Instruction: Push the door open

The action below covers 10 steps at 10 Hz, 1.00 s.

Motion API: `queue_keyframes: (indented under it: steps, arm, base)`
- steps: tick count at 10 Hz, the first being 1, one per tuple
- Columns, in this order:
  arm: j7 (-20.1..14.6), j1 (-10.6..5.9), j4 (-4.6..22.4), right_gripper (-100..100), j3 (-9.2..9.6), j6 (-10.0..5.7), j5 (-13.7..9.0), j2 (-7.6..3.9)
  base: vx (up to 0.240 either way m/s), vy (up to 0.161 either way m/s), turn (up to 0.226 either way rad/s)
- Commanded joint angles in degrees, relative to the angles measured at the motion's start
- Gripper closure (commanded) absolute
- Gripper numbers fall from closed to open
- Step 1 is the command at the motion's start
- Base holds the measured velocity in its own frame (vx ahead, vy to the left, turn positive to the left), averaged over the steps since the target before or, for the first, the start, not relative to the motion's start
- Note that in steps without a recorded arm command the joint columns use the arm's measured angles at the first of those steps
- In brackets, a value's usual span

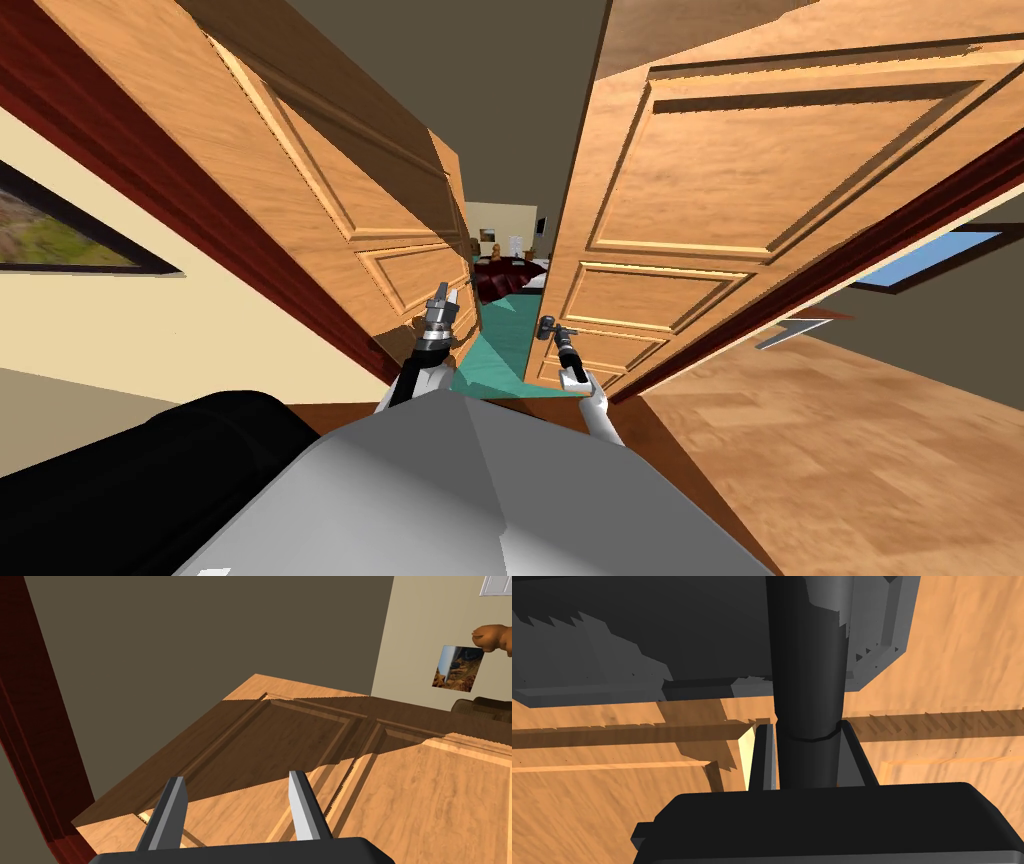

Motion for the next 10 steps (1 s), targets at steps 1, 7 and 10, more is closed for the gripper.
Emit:
queue_keyframes:
  steps: [1, 7, 10]
  arm:
    - [0.5, -0.2, -0.6, 100, -1.6, 0.26, -0.2, -0.46]
    - [1.8, -0.66, 0.4, 100, -5.84, 0.39, -0.8, -0.6]
    - [2.5, -0.89, 0.9, 100, -7.97, 0.46, -1.1, -0.62]
  base:
    - [0.177, 0.105, -0.042]
    - [0.145, 0.113, -0.075]
    - [0.146, 0.113, -0.07]
